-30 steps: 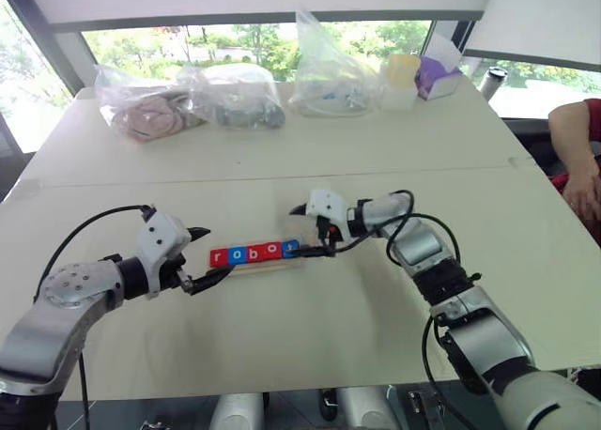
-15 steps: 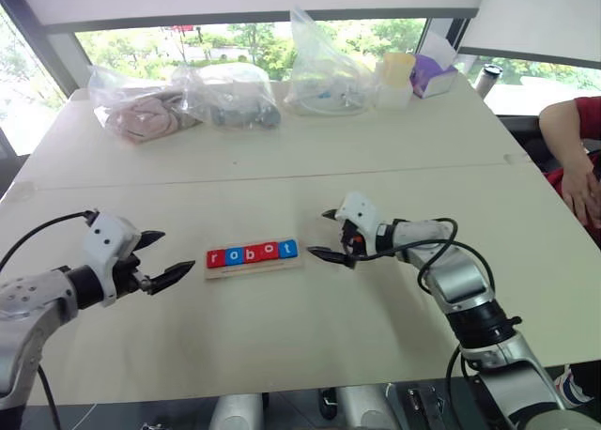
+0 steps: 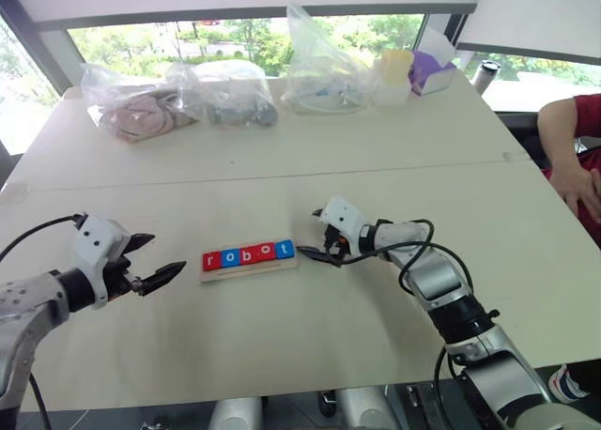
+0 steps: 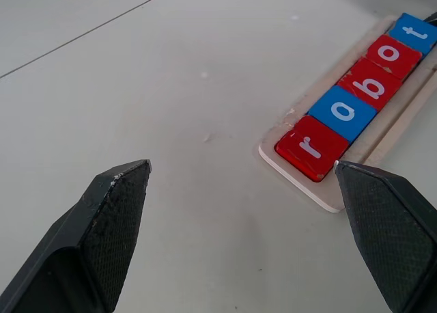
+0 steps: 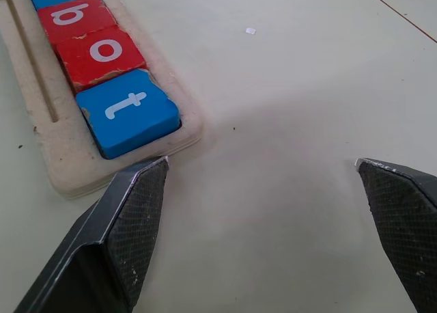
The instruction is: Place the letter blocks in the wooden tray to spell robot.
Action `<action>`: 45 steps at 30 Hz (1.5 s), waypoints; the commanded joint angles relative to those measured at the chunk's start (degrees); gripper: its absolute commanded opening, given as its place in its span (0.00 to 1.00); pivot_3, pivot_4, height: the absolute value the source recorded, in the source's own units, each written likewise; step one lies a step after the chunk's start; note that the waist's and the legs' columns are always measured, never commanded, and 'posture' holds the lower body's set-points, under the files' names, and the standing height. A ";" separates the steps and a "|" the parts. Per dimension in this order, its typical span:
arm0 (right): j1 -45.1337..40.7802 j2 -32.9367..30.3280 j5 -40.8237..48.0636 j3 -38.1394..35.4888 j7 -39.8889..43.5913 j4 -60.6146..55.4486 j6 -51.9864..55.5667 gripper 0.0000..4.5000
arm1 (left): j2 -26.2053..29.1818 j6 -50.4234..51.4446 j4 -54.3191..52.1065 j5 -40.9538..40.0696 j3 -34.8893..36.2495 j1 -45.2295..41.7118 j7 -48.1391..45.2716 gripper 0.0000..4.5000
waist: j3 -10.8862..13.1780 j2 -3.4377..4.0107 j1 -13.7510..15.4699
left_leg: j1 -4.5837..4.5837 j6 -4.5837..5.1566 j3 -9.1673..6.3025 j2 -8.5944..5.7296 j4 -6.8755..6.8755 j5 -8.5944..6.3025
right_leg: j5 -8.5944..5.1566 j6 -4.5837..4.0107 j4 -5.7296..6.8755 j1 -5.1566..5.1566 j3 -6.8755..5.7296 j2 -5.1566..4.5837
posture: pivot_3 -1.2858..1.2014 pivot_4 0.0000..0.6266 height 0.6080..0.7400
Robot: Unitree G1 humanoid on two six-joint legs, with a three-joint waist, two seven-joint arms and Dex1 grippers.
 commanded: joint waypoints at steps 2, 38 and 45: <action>-0.65 -0.24 0.03 -0.08 0.14 -2.97 -0.50 0.99 | -0.21 -0.81 -1.66 -0.03 1.00 0.08 0.73 1.00 | 0.00 0.00 0.00 | 0.01 0.00 0.00 0.00 0.01 0.00 | 0.00 -0.01 0.03 0.00 0.00 0.00 | 0.52 0.24 1.00; -1.62 0.63 -1.46 1.69 0.63 -6.62 -1.12 0.99 | -1.47 -0.92 -1.76 0.17 -1.37 -1.27 2.65 1.00 | 0.00 -0.01 -0.03 | 0.03 0.00 0.00 -0.01 0.06 0.00 | 0.13 0.10 0.14 0.01 0.00 0.02 | 0.52 0.24 1.00; -1.37 1.54 -1.49 2.33 0.60 -6.94 -0.55 0.99 | -1.38 -1.08 -1.71 0.56 -1.65 -1.06 2.55 1.00 | -0.01 -0.01 0.00 | 0.03 0.00 -0.01 -0.01 0.08 0.00 | 0.13 0.09 0.14 0.01 0.00 0.01 | 0.52 0.24 1.00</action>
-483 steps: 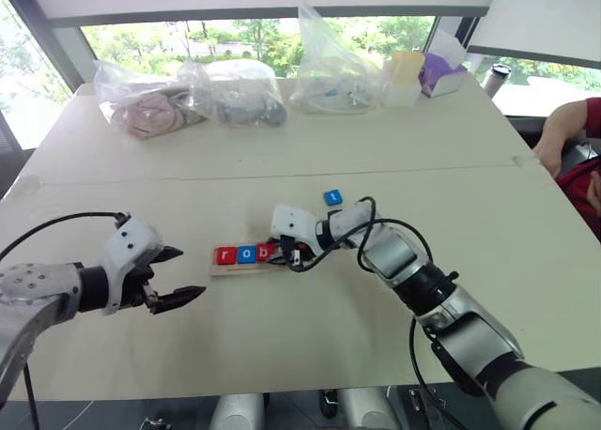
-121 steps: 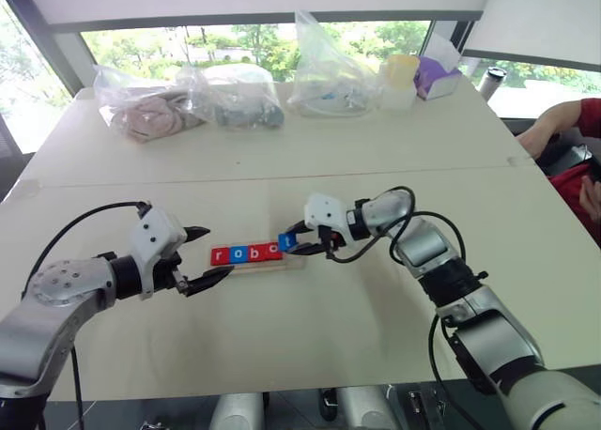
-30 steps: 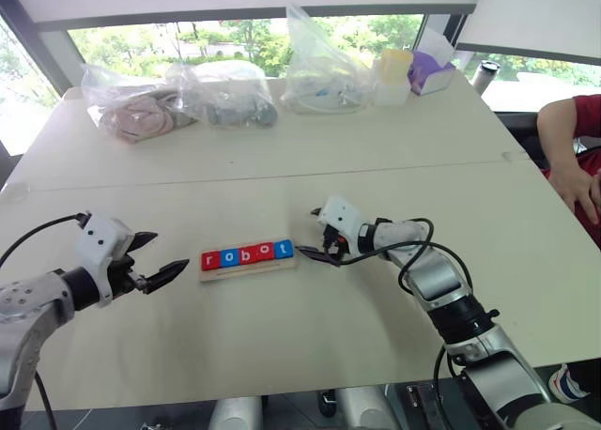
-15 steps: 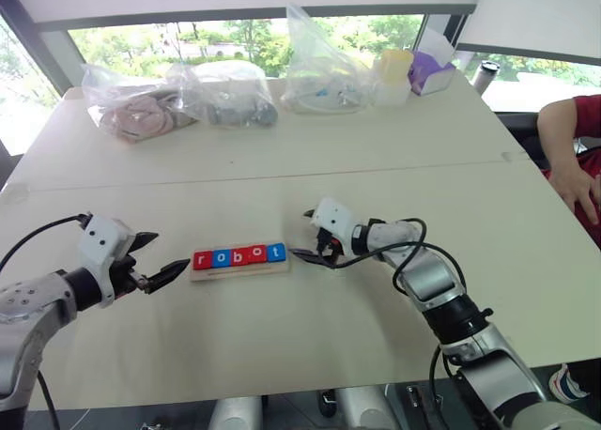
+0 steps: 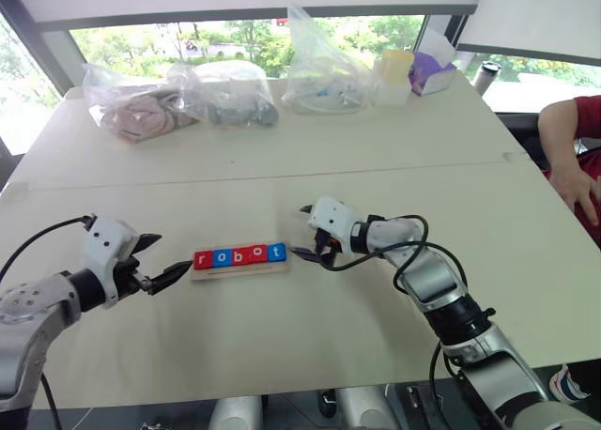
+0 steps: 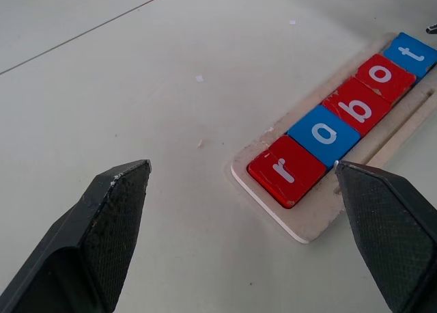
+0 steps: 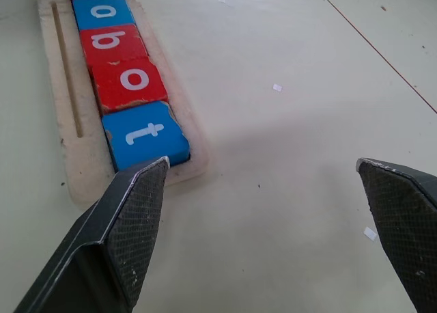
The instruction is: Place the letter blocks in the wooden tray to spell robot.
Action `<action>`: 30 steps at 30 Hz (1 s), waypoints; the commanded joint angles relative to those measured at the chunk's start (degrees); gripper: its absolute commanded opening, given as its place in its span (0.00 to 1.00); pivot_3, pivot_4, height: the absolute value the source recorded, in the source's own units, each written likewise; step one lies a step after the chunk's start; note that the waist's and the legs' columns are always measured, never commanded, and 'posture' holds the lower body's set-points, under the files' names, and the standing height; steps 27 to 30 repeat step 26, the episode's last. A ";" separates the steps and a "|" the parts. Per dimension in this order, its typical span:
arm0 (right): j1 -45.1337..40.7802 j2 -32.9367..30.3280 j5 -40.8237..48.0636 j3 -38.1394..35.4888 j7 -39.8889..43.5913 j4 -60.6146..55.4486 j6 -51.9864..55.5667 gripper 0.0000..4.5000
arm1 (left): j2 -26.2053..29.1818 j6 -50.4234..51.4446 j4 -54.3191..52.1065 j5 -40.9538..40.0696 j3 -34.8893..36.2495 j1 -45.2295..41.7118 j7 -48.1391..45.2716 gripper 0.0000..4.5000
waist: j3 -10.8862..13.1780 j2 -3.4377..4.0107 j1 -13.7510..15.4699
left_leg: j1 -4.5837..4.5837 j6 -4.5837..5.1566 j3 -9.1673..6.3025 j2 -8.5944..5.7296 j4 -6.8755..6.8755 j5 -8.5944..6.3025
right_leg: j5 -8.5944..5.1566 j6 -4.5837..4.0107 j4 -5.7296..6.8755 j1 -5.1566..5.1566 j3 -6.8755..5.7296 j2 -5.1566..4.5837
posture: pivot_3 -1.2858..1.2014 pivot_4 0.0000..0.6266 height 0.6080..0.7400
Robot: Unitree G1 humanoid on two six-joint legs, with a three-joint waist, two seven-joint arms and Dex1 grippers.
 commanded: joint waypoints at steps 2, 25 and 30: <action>-0.09 1.19 0.78 0.92 0.29 -1.21 -0.36 0.99 | 0.13 -1.15 -1.53 0.28 0.64 -0.44 0.40 1.00 | 0.00 -0.01 0.00 | 0.00 0.00 0.00 0.00 0.00 0.00 | 0.00 0.00 0.00 0.00 0.00 0.00 | 0.52 0.24 1.00; 6.69 -6.51 24.12 -14.80 6.46 -26.86 22.37 0.99 | 1.41 3.47 -5.96 -5.47 10.55 8.47 -3.71 1.00 | -0.02 -0.03 0.10 | -0.04 0.00 -0.03 0.01 -0.01 -0.01 | 0.03 0.00 -0.01 0.00 0.00 -0.06 | 0.52 0.24 1.00; 9.01 -9.34 27.63 -16.59 7.76 -30.59 26.28 0.99 | 1.77 4.06 -6.69 -6.10 12.18 10.54 -4.73 1.00 | -0.02 -0.03 0.10 | -0.03 0.01 -0.05 0.01 -0.02 -0.01 | 0.00 0.02 -0.03 0.02 -0.02 -0.07 | 0.52 0.24 1.00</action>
